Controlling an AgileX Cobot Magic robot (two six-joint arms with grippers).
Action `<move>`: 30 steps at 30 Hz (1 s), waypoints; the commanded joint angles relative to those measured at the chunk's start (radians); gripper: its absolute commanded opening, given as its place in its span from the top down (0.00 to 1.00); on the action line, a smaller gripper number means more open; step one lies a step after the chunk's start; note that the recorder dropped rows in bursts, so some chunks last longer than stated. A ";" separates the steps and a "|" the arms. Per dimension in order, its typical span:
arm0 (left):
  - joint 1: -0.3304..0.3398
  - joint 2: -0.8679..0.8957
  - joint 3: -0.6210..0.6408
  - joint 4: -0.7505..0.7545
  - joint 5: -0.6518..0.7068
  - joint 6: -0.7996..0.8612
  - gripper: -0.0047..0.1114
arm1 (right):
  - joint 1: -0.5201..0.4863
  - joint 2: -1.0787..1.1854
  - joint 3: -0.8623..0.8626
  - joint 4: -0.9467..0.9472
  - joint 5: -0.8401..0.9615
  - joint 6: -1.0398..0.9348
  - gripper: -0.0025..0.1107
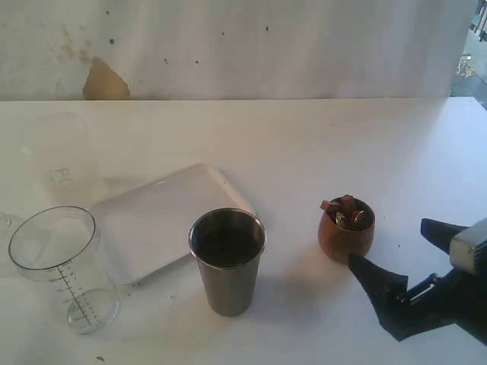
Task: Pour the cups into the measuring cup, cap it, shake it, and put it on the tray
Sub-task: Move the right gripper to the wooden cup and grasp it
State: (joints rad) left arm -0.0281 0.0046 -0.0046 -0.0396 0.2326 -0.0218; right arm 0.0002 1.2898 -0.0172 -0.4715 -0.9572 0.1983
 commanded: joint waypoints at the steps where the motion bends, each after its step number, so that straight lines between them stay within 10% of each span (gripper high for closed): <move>1: -0.005 -0.005 0.005 -0.005 0.000 0.001 0.96 | 0.000 0.115 -0.048 0.012 -0.062 -0.044 0.06; 30: -0.005 -0.005 0.005 -0.005 0.000 0.001 0.96 | 0.000 0.603 -0.306 0.028 -0.175 -0.114 0.06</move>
State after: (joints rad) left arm -0.0281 0.0046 -0.0046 -0.0396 0.2326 -0.0218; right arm 0.0002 1.8560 -0.2934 -0.4469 -1.1160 0.0954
